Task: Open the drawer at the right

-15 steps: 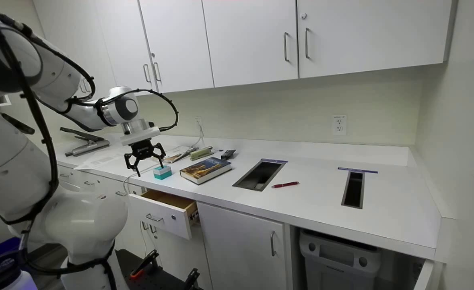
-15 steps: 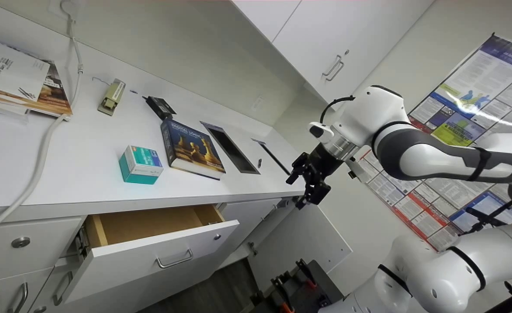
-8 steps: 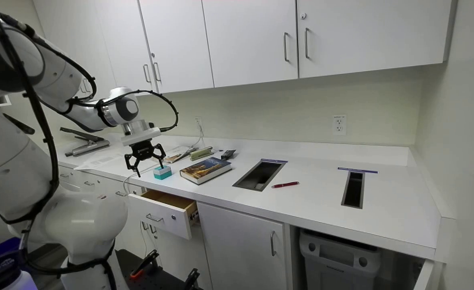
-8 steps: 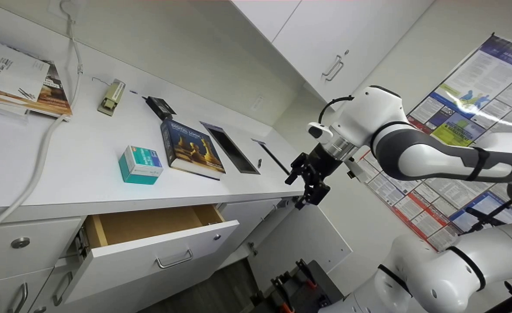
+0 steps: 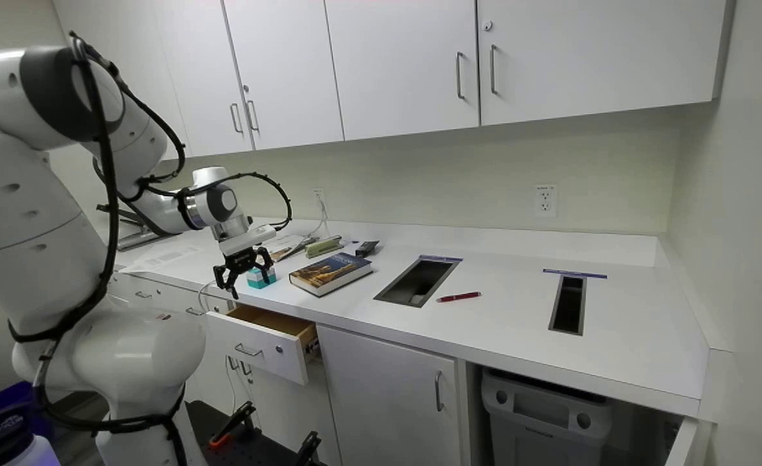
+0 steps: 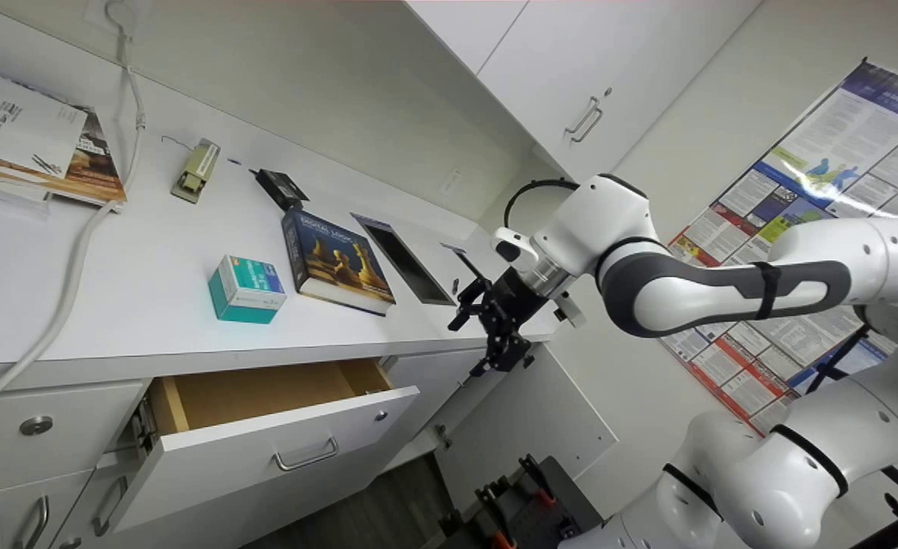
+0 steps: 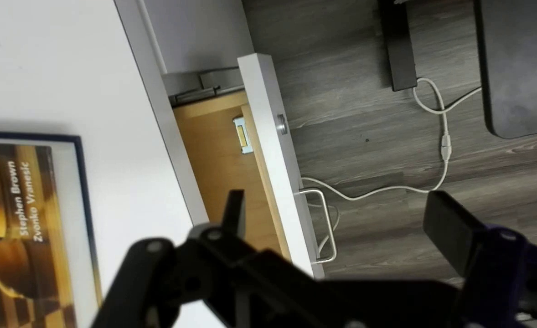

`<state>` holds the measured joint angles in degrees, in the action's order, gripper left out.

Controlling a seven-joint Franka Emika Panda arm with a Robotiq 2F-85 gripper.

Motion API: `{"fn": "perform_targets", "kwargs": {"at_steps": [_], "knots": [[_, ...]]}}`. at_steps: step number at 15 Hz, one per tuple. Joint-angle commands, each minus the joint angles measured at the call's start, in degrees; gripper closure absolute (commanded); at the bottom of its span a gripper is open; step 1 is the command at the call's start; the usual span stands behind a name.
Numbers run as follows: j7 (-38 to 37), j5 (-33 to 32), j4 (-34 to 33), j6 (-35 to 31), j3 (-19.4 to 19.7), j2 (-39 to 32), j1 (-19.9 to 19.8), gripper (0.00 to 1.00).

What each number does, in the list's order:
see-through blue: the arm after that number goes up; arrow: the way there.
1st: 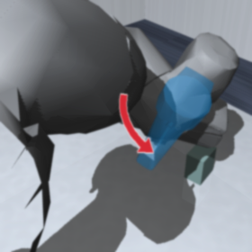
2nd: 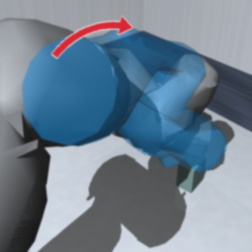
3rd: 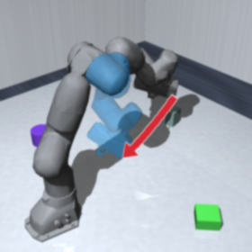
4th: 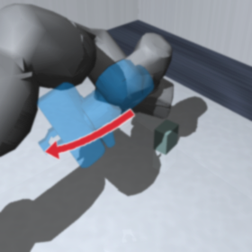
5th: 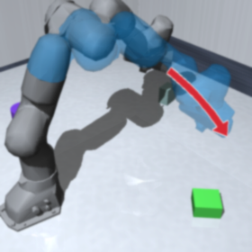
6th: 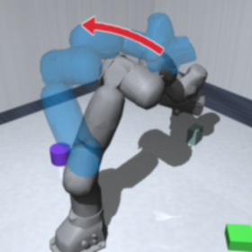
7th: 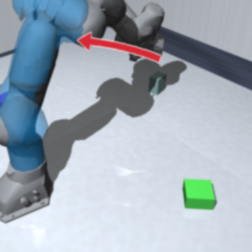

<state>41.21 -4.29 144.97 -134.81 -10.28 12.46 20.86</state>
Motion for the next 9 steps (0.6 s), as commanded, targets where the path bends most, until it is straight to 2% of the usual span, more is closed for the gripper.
{"fn": "perform_targets", "kwargs": {"at_steps": [1, 3, 5, 6, 9], "knots": [[3.88, 0.45, -3.62, -8.89, -0.46, -11.35, -0.89, 0.00], [5.58, 1.79, -5.97, -12.02, -1.36, -17.18, -1.28, 0.00], [6.82, 2.87, -9.02, -11.93, -3.10, -22.32, -1.97, 0.00], [4.52, 1.16, -4.82, -11.49, -3.37, -17.15, -2.72, 0.00], [4.31, 0.86, -8.46, -11.47, -4.62, -22.65, -3.31, 0.00]]}}
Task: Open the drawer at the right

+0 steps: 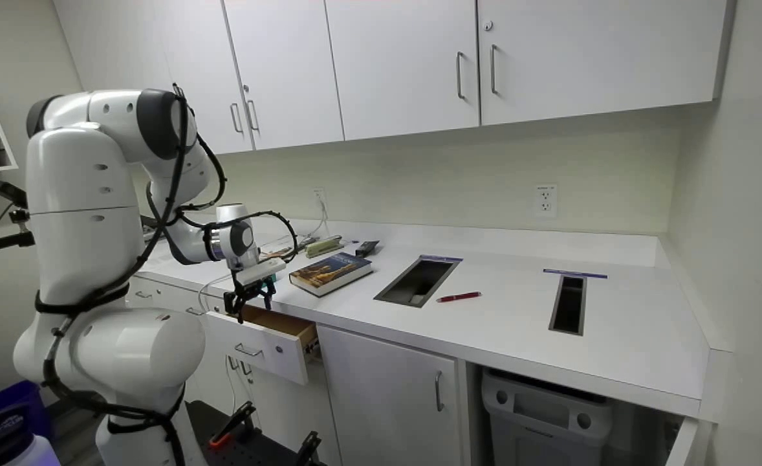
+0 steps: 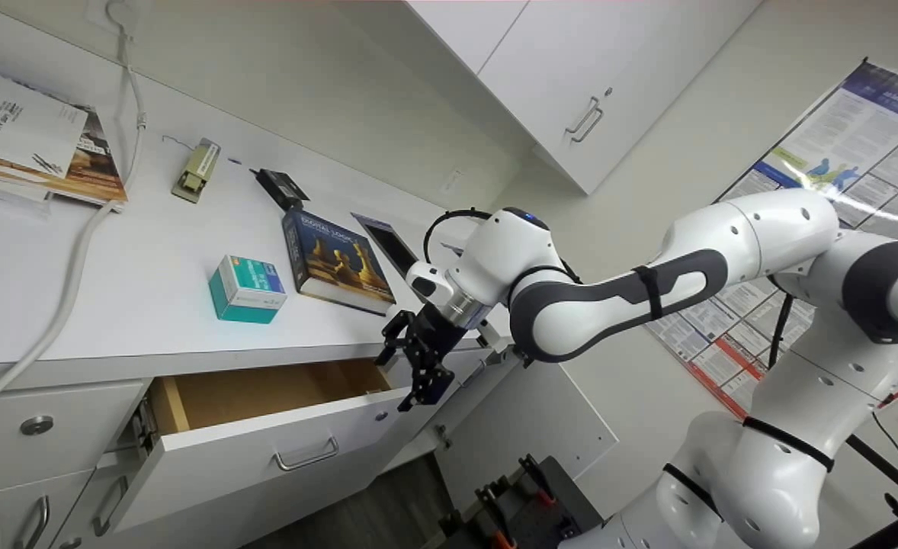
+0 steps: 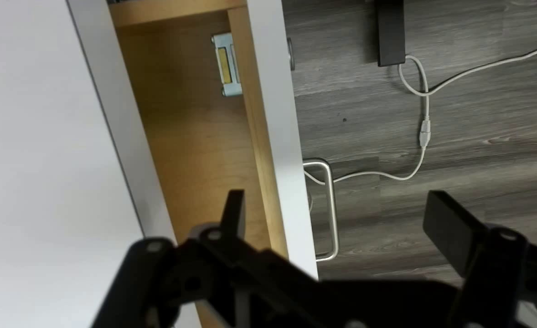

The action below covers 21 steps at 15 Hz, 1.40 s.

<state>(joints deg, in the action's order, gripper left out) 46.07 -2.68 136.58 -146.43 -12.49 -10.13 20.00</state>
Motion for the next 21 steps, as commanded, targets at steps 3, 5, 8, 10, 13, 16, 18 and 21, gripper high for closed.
{"fn": "perform_targets", "kwargs": {"at_steps": [3, 5, 8, 10, 13, 16, 18, 21], "knots": [[-0.57, -0.78, -0.72, 0.16, -2.42, -0.43, -2.55, 0.00], [-3.92, -5.16, -1.20, -1.41, -2.22, -2.16, -1.68, 0.00], [-7.65, -11.32, -2.48, -2.97, -2.59, -5.30, -0.78, 0.00], [-8.52, -13.48, -3.54, -3.72, -3.38, -7.62, -0.88, 0.00], [-8.08, -15.45, -5.38, -4.31, -4.21, -11.05, -1.24, 0.00], [-6.39, -15.02, -7.21, -4.66, -5.22, -14.16, -2.09, 0.28], [-5.83, -14.64, -8.09, -4.63, -5.80, -15.56, -2.47, 0.44], [-5.38, -14.38, -8.84, -4.91, -6.37, -16.35, -3.15, 0.66]]}}
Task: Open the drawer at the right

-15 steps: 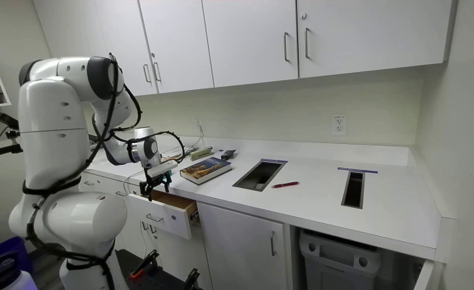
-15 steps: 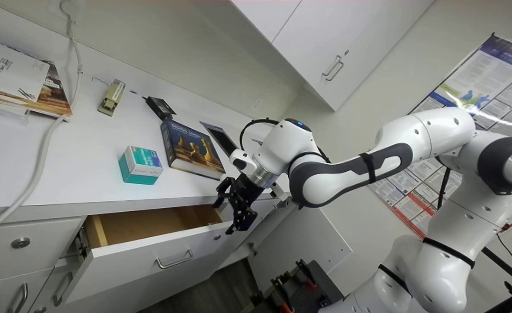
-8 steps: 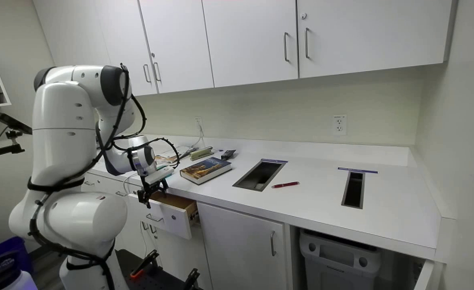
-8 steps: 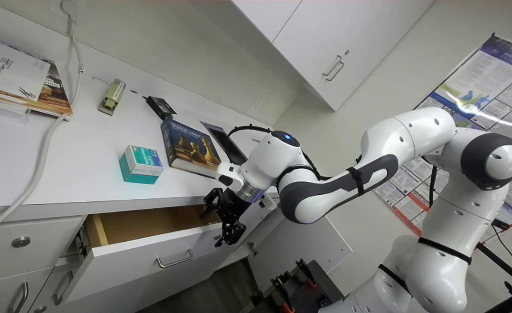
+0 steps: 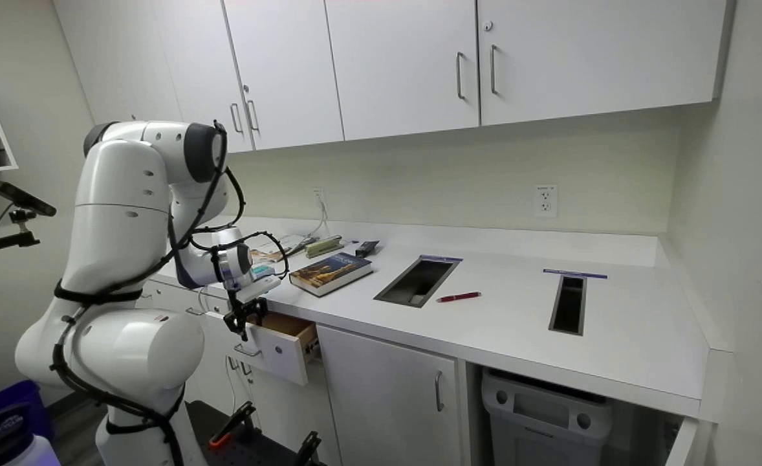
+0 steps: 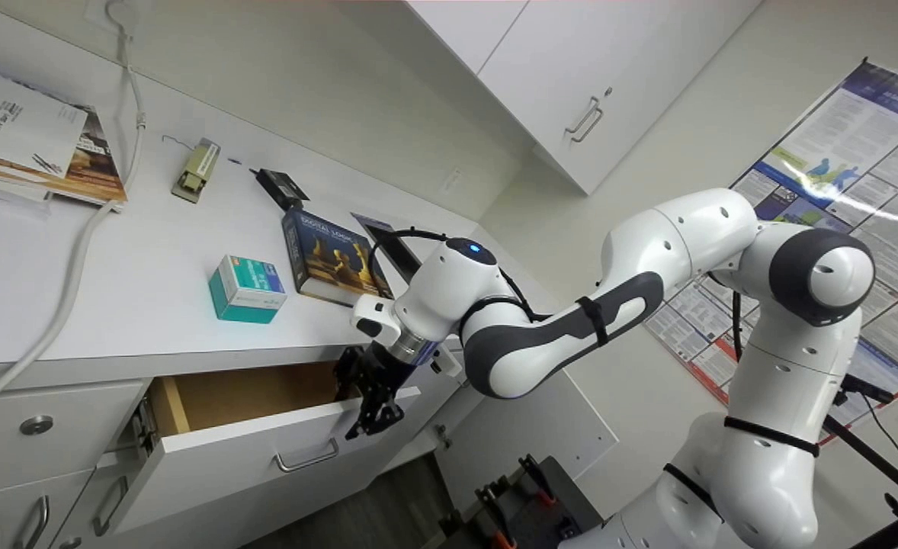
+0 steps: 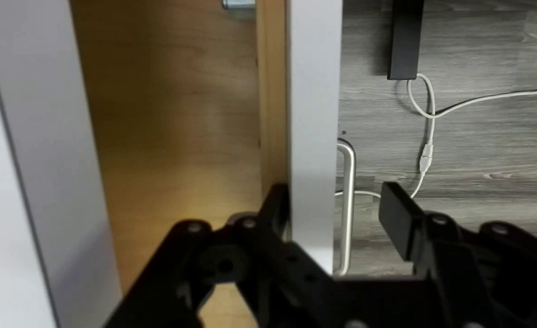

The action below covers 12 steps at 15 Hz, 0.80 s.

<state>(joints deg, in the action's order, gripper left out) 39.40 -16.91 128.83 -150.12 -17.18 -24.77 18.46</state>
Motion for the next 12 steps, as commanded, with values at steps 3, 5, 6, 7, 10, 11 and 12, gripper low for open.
{"fn": "perform_targets", "kwargs": {"at_steps": [3, 5, 6, 7, 10, 11, 12], "knots": [[1.68, 0.28, -0.81, -1.31, -2.29, -1.46, -1.97, 0.88], [1.89, 1.05, 0.10, -1.54, -3.13, -1.33, -2.12, 0.95], [2.00, 1.41, 0.39, -1.65, -3.58, -1.37, -2.15, 0.93], [1.97, 1.49, 0.93, -2.06, -3.88, -1.55, -2.14, 0.93], [1.13, 1.85, 3.25, -3.29, -5.20, -1.63, -1.67, 0.93], [0.54, 1.88, 4.05, -3.57, -5.53, -1.49, -1.38, 0.93], [0.14, 1.92, 5.08, -4.10, -6.01, -1.37, -1.18, 0.93]]}}
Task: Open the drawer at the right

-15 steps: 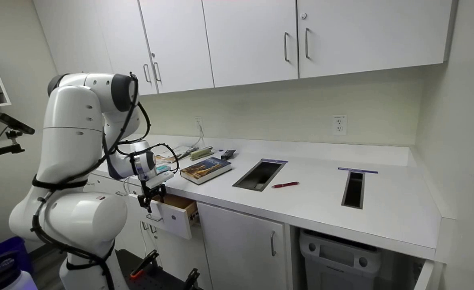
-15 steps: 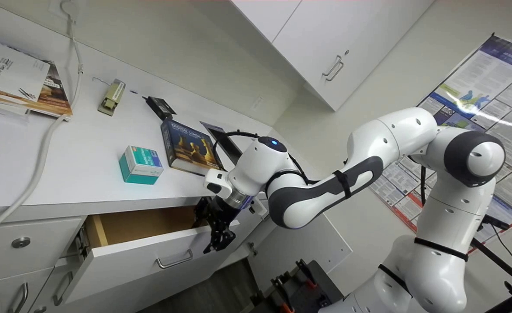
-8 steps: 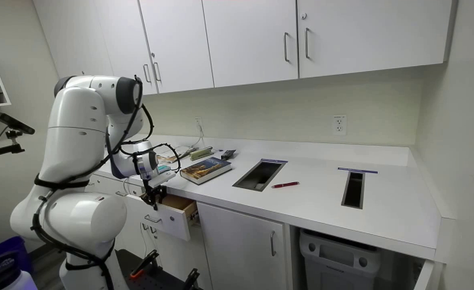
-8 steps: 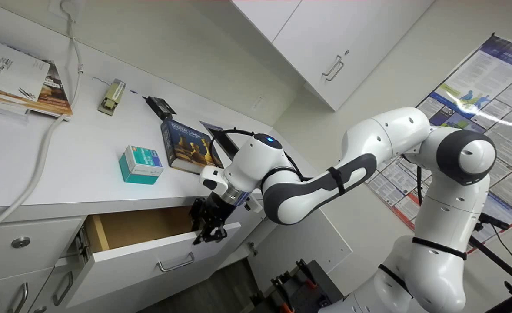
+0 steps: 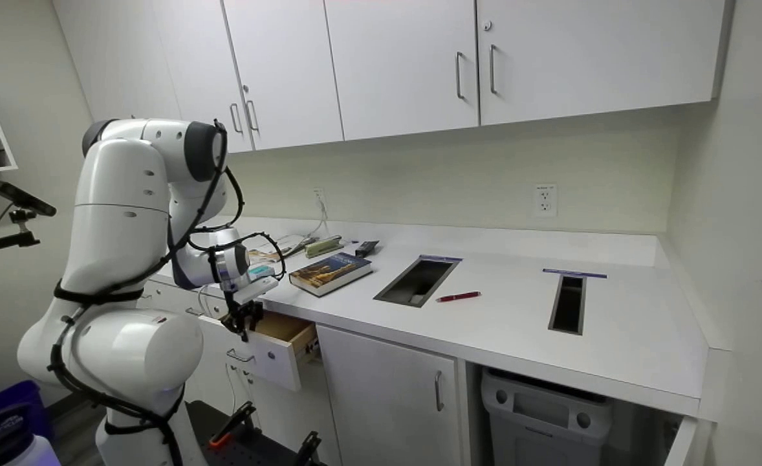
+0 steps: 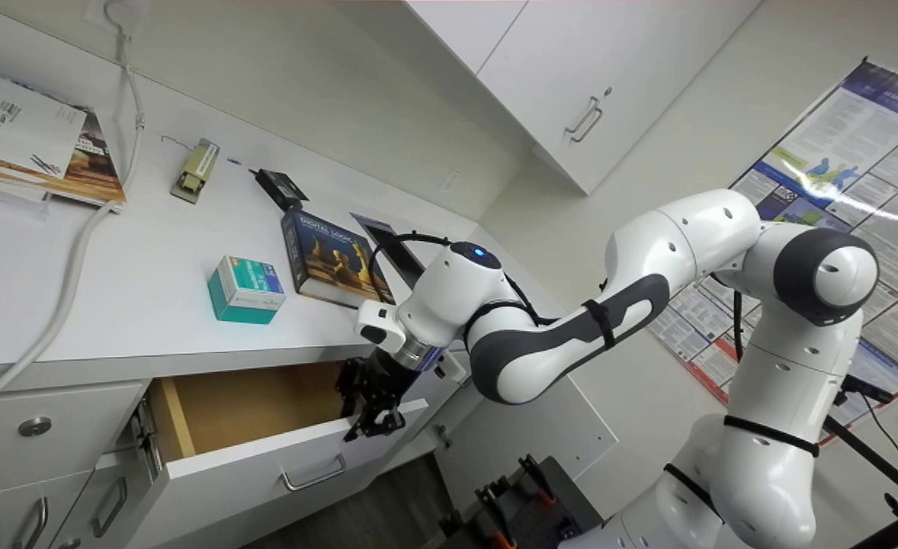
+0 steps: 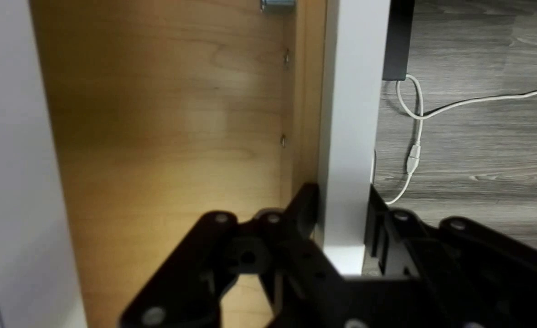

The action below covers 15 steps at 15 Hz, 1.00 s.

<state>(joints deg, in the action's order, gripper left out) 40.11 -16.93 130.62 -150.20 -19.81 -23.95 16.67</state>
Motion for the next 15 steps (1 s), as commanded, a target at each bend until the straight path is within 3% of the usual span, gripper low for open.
{"fn": "perform_targets", "kwargs": {"at_steps": [1, 10, 15], "knots": [[-0.84, 2.03, 4.49, -4.62, -3.99, -1.93, 0.81, 0.93], [-9.22, 1.08, 17.23, -12.00, -9.58, 3.49, 3.60, 0.93], [-12.84, 0.66, 19.85, -12.59, -10.44, 5.89, 5.00, 0.93]]}}
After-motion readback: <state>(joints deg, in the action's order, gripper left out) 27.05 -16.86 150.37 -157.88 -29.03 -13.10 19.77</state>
